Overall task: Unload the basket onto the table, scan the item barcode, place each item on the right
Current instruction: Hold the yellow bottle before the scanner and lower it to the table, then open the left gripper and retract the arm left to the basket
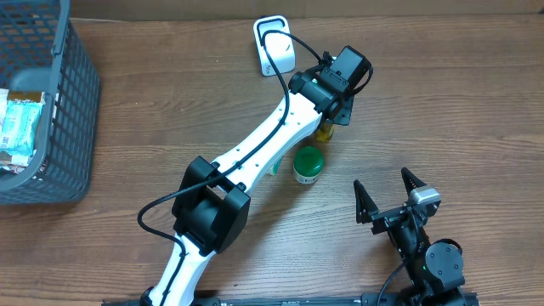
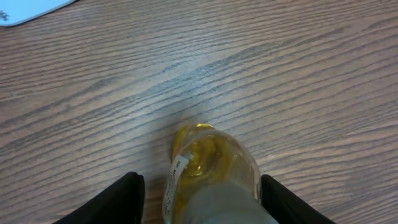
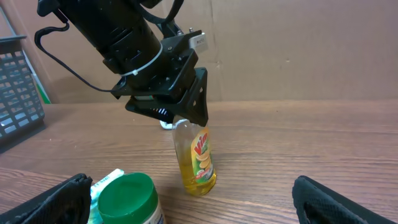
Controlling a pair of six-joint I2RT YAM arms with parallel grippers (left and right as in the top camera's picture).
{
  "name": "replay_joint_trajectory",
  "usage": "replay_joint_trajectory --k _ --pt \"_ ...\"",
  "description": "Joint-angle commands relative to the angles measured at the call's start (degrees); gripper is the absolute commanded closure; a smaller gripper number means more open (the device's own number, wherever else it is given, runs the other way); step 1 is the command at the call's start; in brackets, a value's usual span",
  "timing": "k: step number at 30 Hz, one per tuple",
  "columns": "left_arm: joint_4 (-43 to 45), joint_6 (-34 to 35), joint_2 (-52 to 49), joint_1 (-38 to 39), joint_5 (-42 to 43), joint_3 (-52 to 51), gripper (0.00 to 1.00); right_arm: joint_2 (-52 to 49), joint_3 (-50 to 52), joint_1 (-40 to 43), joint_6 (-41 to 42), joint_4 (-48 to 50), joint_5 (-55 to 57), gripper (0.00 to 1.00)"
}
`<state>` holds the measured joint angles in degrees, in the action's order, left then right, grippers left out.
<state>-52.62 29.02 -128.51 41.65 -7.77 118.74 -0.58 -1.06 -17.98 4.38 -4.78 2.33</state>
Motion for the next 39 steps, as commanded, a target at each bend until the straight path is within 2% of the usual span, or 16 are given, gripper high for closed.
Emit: replay_joint_trajectory --k 1,8,10,13,14,17,21,30,39 --pt "0.2 0.8 0.3 0.3 -0.4 -0.4 0.42 0.4 0.6 0.4 -0.3 0.1 -0.1 0.0" --pt "0.2 0.8 0.3 0.4 1.4 -0.4 0.53 0.4 0.6 0.4 -0.3 0.1 -0.1 0.0" --pt "0.2 0.8 0.3 0.4 1.4 -0.4 0.52 0.4 0.6 0.4 -0.3 0.1 -0.1 0.0" --pt "0.2 0.8 0.3 0.4 1.9 -0.4 0.37 0.4 0.6 0.4 -0.3 0.1 -0.1 0.0" --pt "0.3 0.8 0.3 0.4 1.9 -0.4 0.19 0.4 0.6 0.4 -0.3 0.1 -0.1 0.0" --pt "0.7 0.8 0.5 0.3 1.8 0.0 0.0 0.4 0.6 0.4 -0.3 0.1 -0.1 0.0" --pt "0.8 -0.9 1.8 -0.3 1.8 2.6 0.0 0.4 0.6 0.4 -0.3 0.1 -0.1 0.0" --pt "-5.9 -6.8 4.9 -3.5 0.2 15.9 0.0 0.4 0.6 0.4 -0.3 0.1 -0.1 0.0" --pt "-12.1 -8.7 11.7 -9.9 -0.2 17.9 0.0 0.4 0.6 0.4 -0.3 0.1 -0.1 0.0"
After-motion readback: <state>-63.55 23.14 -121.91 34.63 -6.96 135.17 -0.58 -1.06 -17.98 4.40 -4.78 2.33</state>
